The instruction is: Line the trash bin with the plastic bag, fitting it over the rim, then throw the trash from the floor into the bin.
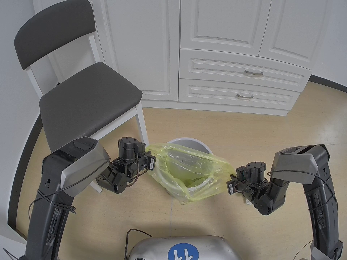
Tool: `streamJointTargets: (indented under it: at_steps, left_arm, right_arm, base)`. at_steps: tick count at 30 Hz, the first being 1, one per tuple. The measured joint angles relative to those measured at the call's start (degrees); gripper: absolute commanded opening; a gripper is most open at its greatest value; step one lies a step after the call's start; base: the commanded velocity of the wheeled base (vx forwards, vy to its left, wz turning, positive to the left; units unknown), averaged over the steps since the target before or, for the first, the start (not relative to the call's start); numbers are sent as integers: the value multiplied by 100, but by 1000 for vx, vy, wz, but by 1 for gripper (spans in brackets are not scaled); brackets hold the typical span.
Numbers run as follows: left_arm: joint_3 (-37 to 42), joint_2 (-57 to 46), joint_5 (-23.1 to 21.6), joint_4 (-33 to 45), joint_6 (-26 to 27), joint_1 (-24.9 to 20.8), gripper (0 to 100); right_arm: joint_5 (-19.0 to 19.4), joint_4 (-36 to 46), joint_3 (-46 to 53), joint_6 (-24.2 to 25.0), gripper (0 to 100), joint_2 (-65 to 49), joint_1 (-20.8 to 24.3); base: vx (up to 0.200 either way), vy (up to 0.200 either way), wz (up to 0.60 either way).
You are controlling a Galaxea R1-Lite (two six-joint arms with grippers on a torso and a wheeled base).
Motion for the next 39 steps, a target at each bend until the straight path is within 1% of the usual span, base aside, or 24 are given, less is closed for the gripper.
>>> streamJointTargets:
  at_steps: [9,13,19,24,29,39]
  left_arm:
    - [-85,39,22,-11,-37,-45,0]
    - [-72,43,26,-35,-22,-48,0]
    - [-13,65,22,52,40,-6,0]
    - [102,69,-46,59,95,50,0]
    - [190,69,-327,44,218,171,0]
    - [184,34,-377,-54,213,356,0]
  right_arm:
    - [-23,-18,-254,59,0,-49,-173]
    - [-44,-16,-295,191,0,-20,-137]
    - [-46,6,-268,219,0,100,-22]
    - [-39,28,-205,233,0,152,28]
    - [2,46,-116,230,0,157,65]
    - [54,-29,-94,230,0,155,50]
  base:
    - [0,0,0]
    - [0,0,0]
    - [0,0,0]
    - [0,0,0]
    - [0,0,0]
    - [0,0,0]
